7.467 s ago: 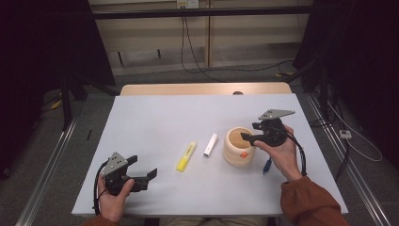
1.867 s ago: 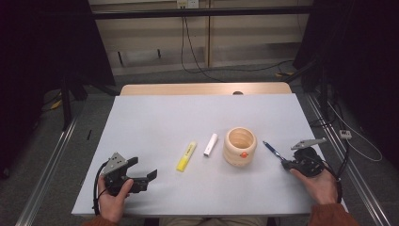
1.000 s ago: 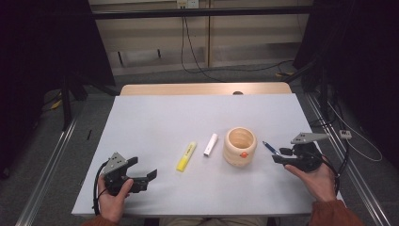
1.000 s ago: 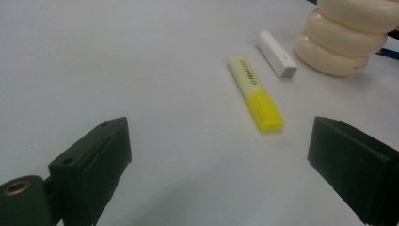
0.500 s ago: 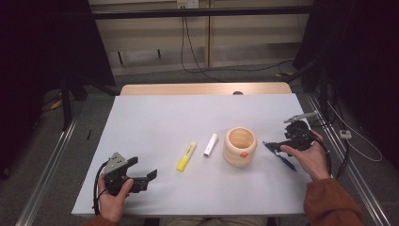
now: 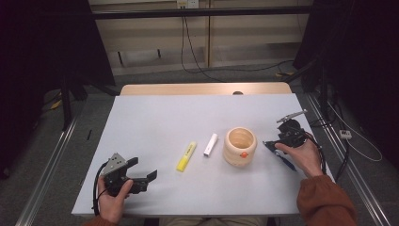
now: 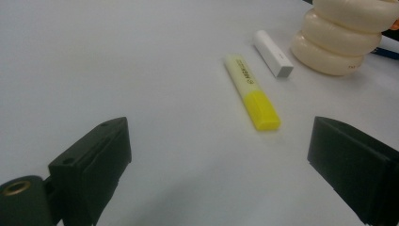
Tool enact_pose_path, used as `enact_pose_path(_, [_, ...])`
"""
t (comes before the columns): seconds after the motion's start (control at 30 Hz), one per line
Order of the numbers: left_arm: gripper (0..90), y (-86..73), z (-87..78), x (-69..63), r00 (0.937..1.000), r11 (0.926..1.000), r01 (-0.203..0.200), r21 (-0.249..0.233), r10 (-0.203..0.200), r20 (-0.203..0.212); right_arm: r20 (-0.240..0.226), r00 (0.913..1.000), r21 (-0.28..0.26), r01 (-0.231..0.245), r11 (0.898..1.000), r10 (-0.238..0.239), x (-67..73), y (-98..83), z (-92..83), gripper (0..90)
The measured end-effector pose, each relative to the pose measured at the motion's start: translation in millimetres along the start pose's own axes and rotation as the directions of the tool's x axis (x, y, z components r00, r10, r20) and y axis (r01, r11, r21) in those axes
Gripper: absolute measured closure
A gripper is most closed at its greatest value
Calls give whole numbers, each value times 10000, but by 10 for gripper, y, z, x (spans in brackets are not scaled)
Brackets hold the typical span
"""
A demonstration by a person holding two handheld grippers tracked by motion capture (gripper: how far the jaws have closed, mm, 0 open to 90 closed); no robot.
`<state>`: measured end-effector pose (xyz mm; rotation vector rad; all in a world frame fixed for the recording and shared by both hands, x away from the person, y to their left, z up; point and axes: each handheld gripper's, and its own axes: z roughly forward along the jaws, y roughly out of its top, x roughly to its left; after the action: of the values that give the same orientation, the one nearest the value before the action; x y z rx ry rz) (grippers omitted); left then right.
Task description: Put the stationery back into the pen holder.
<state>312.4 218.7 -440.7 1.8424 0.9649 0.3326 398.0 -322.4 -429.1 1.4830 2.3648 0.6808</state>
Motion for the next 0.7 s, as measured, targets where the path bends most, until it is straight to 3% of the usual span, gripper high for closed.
enact_pose_path(0.23, [65, -2, 6, 6, 10000, 10000, 22, 35, -22, 34, 14, 9999, 381, 168, 9991, -169, 46, -15, 36, 481])
enact_pose_path(0.43, [65, -1, 3, 6, 10000, 10000, 10, 38, -10, 58, -375, 9991, 550, 241, 9982, -221, 50, -25, 37, 536])
enact_pose_path(0.7, [66, 0, 6, 4, 9999, 10000, 5, 30, -5, 109, -93, 9995, 1058, 325, 9939, -316, 71, -53, 56, 674])
